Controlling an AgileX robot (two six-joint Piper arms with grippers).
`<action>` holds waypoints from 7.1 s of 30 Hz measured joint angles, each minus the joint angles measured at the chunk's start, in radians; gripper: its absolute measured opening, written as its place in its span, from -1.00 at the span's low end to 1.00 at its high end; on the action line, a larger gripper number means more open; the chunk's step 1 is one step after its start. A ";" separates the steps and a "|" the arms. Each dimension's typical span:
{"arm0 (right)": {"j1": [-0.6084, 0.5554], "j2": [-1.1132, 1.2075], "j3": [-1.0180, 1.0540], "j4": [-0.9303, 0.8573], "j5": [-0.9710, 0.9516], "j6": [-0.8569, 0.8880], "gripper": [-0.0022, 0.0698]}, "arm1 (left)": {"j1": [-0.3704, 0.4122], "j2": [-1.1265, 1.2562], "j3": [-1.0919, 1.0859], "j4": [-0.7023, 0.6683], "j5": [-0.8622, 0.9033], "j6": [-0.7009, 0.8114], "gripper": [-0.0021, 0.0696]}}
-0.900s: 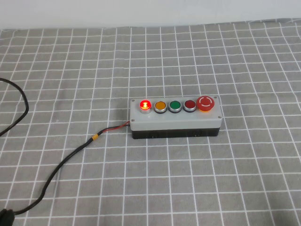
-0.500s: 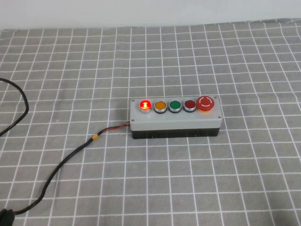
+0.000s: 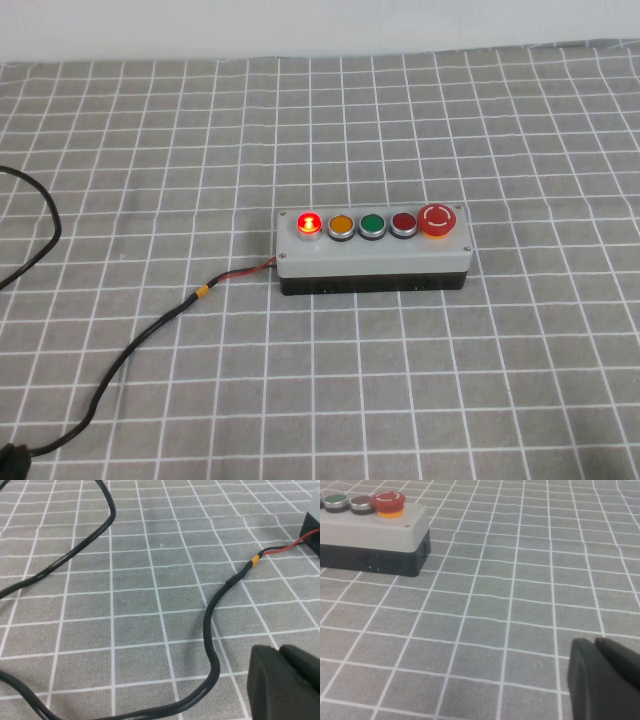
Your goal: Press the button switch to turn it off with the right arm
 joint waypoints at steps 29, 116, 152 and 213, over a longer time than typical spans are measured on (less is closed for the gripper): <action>0.000 0.000 0.000 0.741 -0.245 0.000 -0.99 | 0.000 0.000 0.000 0.000 0.000 0.000 -0.95; 0.512 2.182 -2.023 -0.007 0.584 0.133 -0.98 | 0.000 0.000 0.000 0.000 0.000 0.000 -0.95; 0.512 2.210 -2.046 -0.008 0.648 0.141 -0.98 | 0.000 0.000 0.000 0.000 0.000 0.000 -0.95; 0.127 0.554 -0.341 -0.377 -0.125 0.163 -0.99 | 0.000 0.000 0.000 0.000 0.000 0.000 -0.95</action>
